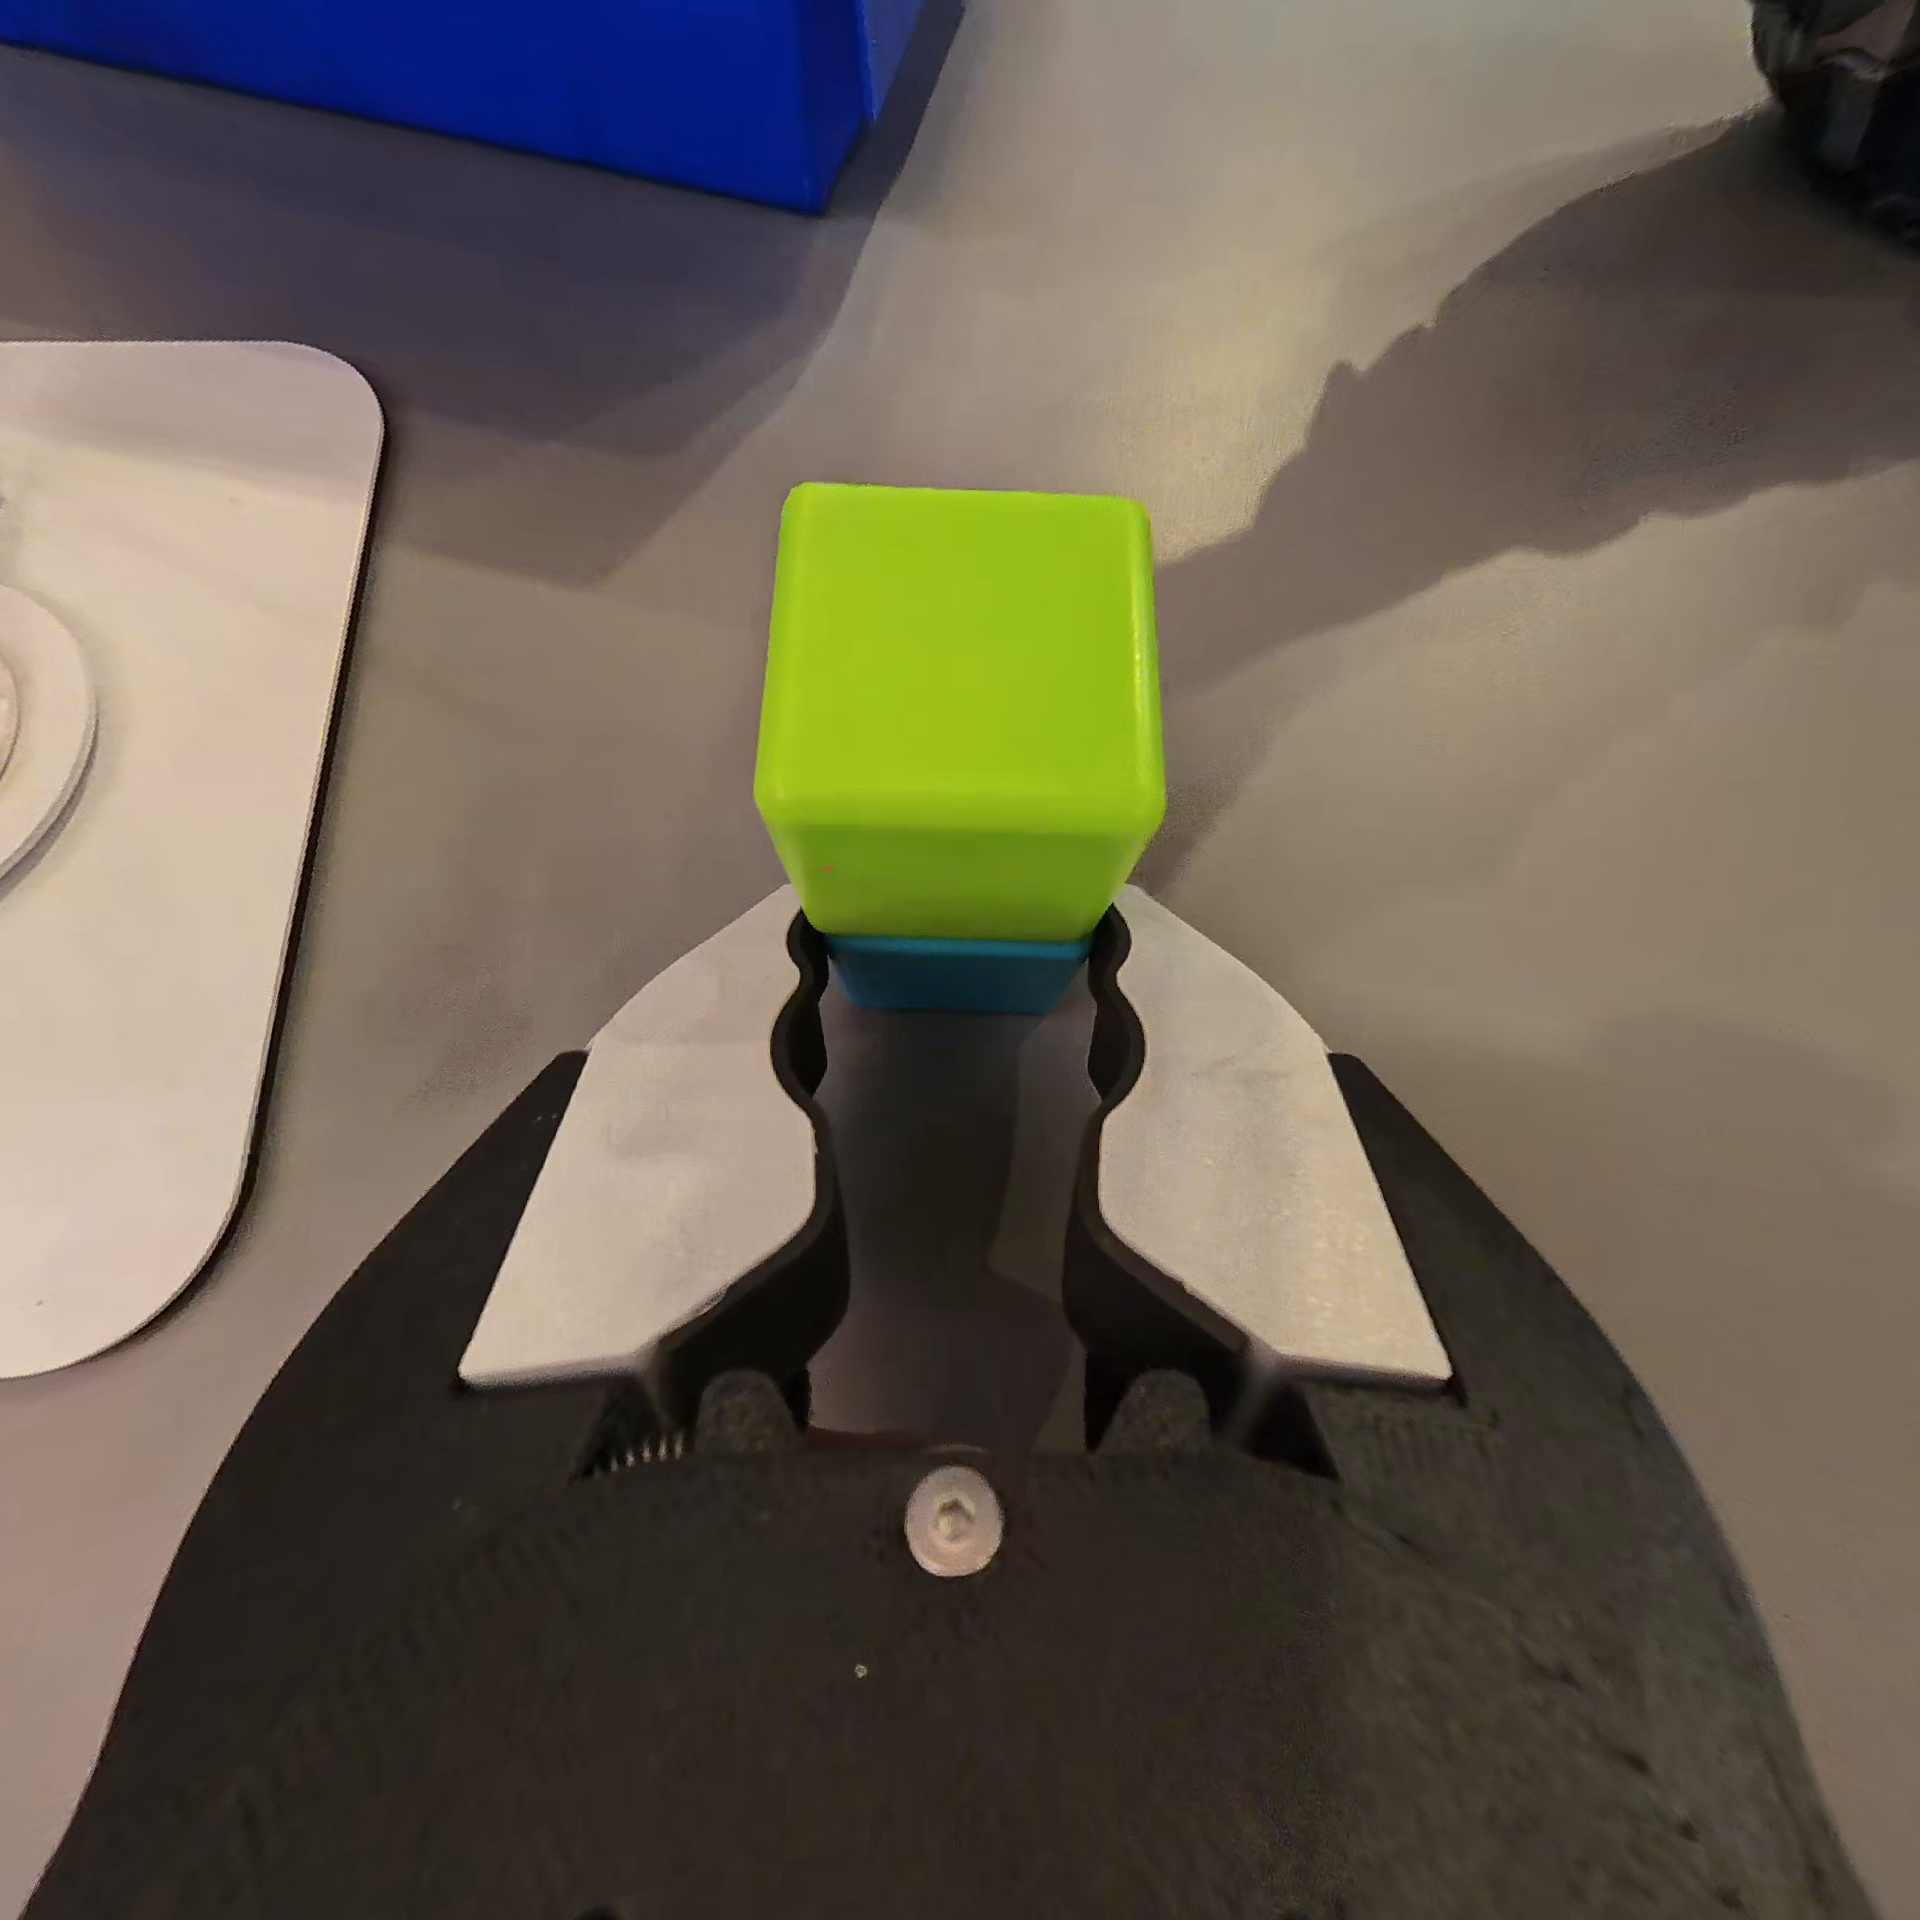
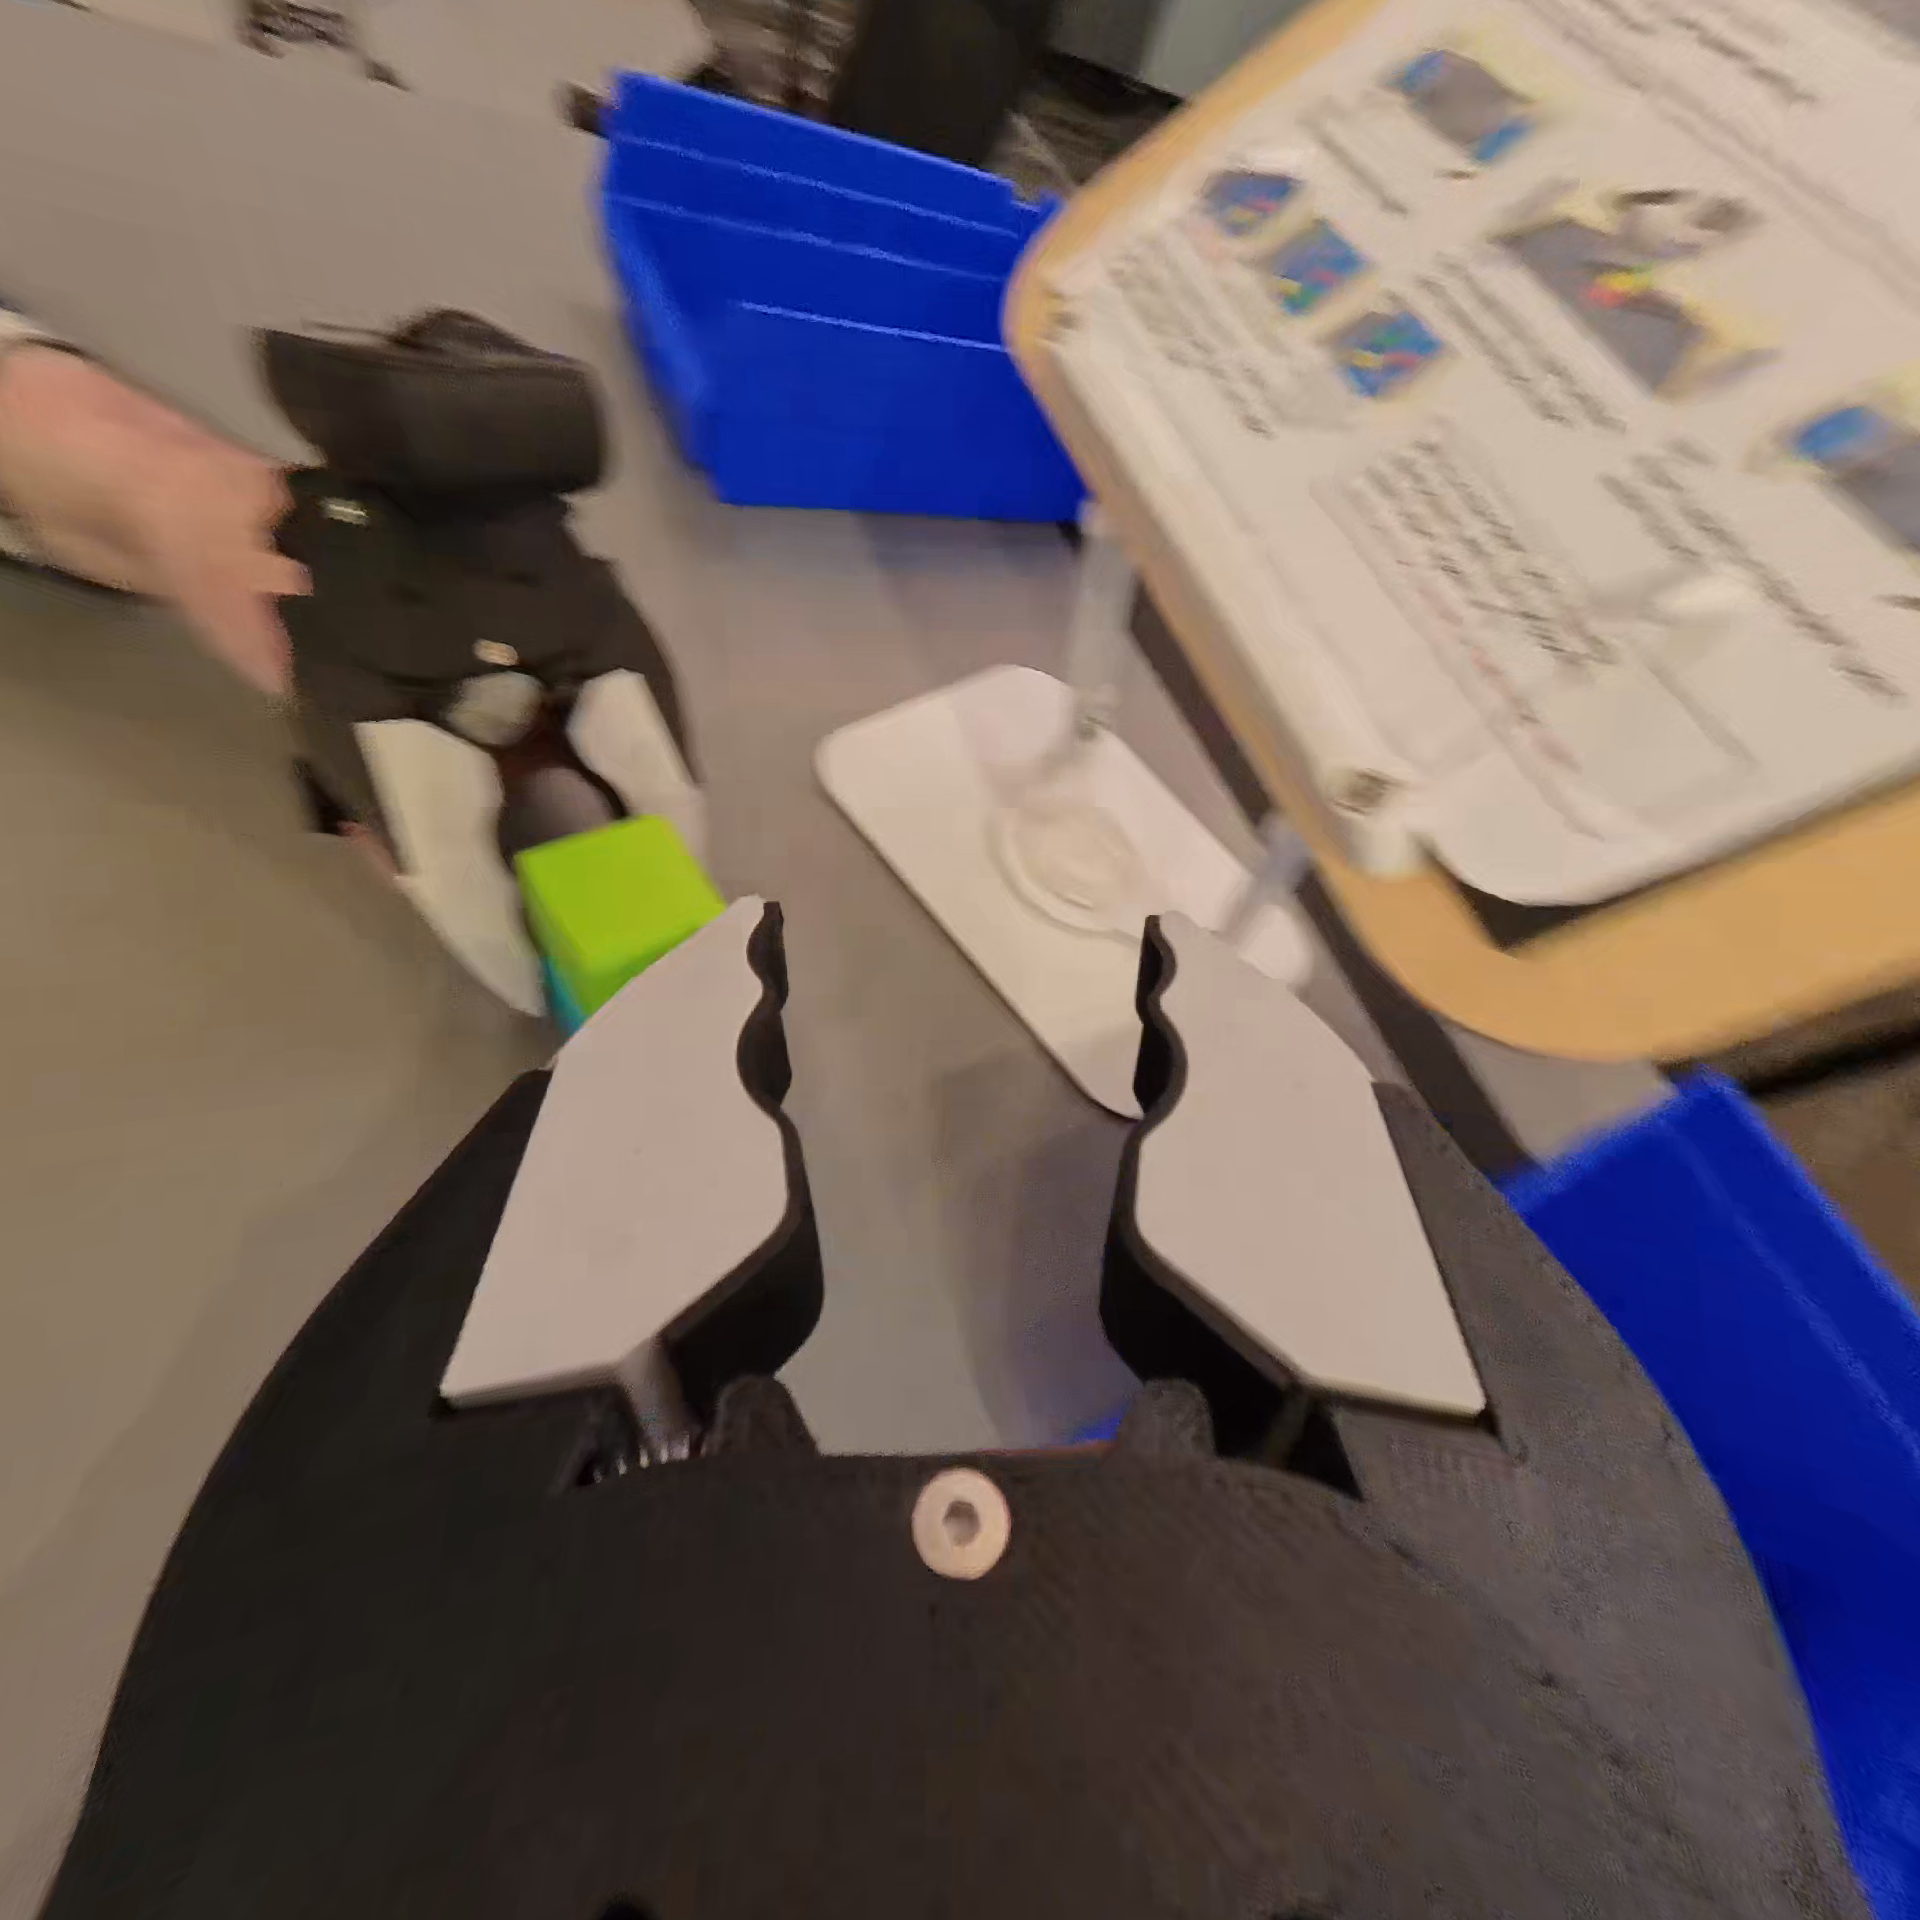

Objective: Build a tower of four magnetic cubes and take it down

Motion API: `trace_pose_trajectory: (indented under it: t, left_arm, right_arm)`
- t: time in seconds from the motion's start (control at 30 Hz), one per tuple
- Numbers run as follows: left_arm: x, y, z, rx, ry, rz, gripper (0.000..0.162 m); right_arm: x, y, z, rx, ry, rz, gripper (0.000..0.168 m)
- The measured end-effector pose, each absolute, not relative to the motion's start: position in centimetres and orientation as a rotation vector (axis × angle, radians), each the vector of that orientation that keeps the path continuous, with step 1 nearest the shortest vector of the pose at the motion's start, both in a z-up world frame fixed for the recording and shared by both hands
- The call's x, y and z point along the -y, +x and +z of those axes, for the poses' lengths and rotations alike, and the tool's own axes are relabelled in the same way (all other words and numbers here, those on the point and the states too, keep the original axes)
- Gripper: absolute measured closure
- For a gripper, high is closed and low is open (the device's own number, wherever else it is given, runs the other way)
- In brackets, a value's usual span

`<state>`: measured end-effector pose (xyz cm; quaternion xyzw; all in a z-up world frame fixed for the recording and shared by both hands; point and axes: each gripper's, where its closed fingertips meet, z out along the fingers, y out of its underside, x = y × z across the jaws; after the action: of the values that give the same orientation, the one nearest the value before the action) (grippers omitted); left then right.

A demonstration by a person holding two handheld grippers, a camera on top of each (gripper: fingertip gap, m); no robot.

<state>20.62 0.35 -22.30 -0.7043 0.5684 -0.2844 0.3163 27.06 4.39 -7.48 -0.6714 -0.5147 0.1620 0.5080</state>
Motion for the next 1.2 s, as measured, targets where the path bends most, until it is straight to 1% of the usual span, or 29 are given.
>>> trace_pose_trajectory:
  t: [0.03,0.2,0.3,0.4,0.47,0.5,0.9,1.0,1.2]
  left_arm:
    - [-0.3,20.6,-22.3,-1.497,-1.856,-0.752,0.114]
    - [-0.4,20.7,-22.3,-1.499,-1.852,-0.747,0.114]
    - [-0.4,20.7,-22.3,-1.500,-1.851,-0.748,0.114]
    - [-0.3,20.7,-22.3,-1.503,-1.848,-0.745,0.114]
    - [-0.4,20.7,-22.3,-1.504,-1.848,-0.746,0.114]
    - [-0.3,20.7,-22.3,-1.503,-1.848,-0.746,0.114]
    - [-0.4,20.7,-22.3,-1.499,-1.852,-0.743,0.114]
    - [-0.4,20.7,-22.3,-1.498,-1.852,-0.742,0.114]
    - [-0.4,20.7,-22.3,-1.498,-1.852,-0.742,0.114]
  right_arm:
    - [-3.6,25.7,-8.4,1.282,-1.618,0.452,0.098]
    - [-1.3,21.0,-13.5,1.475,-1.635,0.583,0.088]
    - [-0.8,19.4,-15.9,1.531,-1.659,0.625,0.090]
    - [-0.8,18.5,-16.9,1.533,-1.669,0.669,0.097]
    - [-0.9,18.1,-17.1,1.522,-1.657,0.687,0.112]
    - [-0.9,18.1,-17.1,1.521,-1.653,0.703,0.114]
    - [-1.4,17.9,-16.3,1.413,-1.655,0.841,0.116]
    - [-1.7,18.1,-14.7,1.339,-1.633,0.907,0.116]
    - [-2.8,20.5,-10.3,1.243,-1.580,0.814,0.116]
